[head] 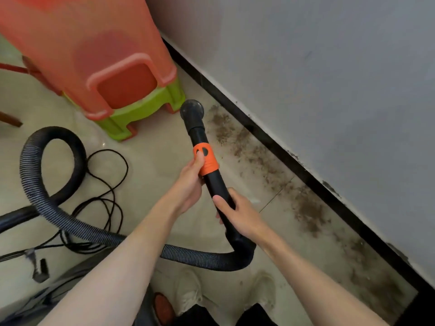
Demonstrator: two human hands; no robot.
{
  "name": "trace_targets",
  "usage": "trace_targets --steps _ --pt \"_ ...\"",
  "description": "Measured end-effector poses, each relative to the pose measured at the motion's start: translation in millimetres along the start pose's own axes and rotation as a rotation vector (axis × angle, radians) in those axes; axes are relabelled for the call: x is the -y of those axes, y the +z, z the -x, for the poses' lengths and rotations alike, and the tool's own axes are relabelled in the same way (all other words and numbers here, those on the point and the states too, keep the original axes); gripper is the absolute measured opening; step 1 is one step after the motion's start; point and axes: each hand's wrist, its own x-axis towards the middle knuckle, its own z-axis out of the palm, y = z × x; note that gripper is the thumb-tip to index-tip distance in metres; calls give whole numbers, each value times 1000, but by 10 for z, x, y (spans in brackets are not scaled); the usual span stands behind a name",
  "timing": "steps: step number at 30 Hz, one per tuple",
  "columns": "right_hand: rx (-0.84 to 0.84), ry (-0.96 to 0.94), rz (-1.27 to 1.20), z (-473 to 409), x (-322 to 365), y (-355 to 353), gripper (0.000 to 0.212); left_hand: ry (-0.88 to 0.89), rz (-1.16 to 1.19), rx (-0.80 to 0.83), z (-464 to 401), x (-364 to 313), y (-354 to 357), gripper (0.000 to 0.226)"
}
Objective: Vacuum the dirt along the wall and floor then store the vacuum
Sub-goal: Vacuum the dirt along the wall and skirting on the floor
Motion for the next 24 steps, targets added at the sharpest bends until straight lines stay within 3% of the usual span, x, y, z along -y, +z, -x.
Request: trace_targets --steps 4,9,12,24 --pt "18 -57 161 -630 -560 -25 17 -28 72 -39 -598 500 -251 32" --pt "37 -117 472 -1403 -967 -16 30 -49 154 -263 -1343 883 -475 37" --pt "53 -122 497 -1794 -1104 37 31 -48 119 -340 -1746 1012 -620 38" --pt "-11 -165 862 -2816 -1312 48 41 -126 449 -390 -2694 1184 -915 35"
